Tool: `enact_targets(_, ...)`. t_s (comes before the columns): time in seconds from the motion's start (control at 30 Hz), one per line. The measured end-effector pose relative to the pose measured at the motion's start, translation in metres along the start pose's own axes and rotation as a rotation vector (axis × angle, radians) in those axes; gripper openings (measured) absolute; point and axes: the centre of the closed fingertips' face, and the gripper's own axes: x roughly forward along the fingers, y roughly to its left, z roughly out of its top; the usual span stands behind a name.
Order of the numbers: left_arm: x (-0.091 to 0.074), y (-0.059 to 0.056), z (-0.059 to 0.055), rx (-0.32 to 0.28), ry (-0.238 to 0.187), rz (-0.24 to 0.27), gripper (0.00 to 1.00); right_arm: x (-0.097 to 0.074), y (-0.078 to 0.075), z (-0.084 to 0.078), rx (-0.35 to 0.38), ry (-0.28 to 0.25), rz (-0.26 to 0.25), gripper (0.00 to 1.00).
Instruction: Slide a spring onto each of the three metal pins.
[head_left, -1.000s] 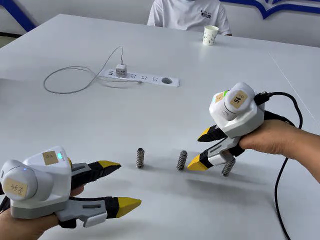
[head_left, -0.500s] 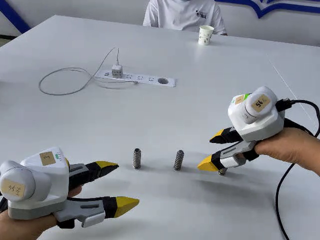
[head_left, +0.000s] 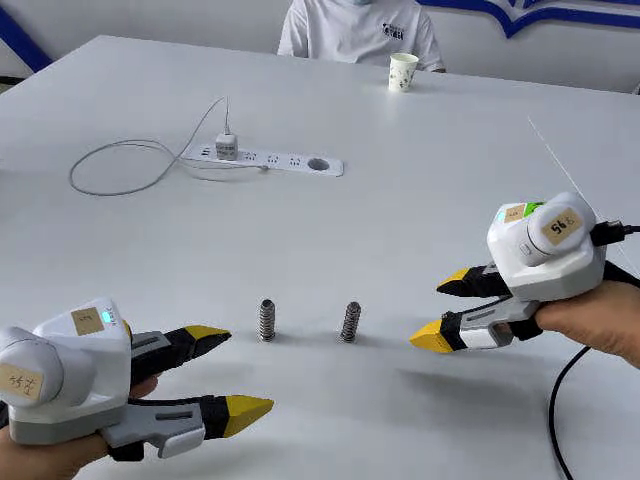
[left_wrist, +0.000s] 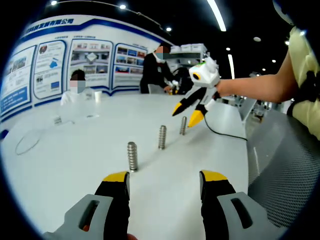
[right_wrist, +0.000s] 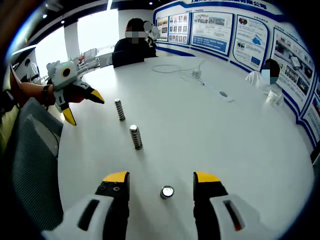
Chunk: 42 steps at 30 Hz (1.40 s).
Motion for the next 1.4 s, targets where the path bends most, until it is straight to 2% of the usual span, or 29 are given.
enact_targets(0.93, 0.0, -0.002, 0.002, -0.002, -0.004, 0.005, 0.59, -0.036, 0.013, -0.035, 0.075, -0.082, -0.075, 0.53)
enact_targets(1.27, 0.0, -0.002, 0.002, -0.009, -0.008, 0.005, 0.6, -0.046, 0.025, -0.035, 0.085, -0.152, -0.081, 0.53)
enact_targets(1.4, 0.0, -0.003, 0.001, -0.009, -0.008, 0.004, 0.6, -0.048, 0.026, -0.037, 0.09, -0.165, -0.085, 0.54)
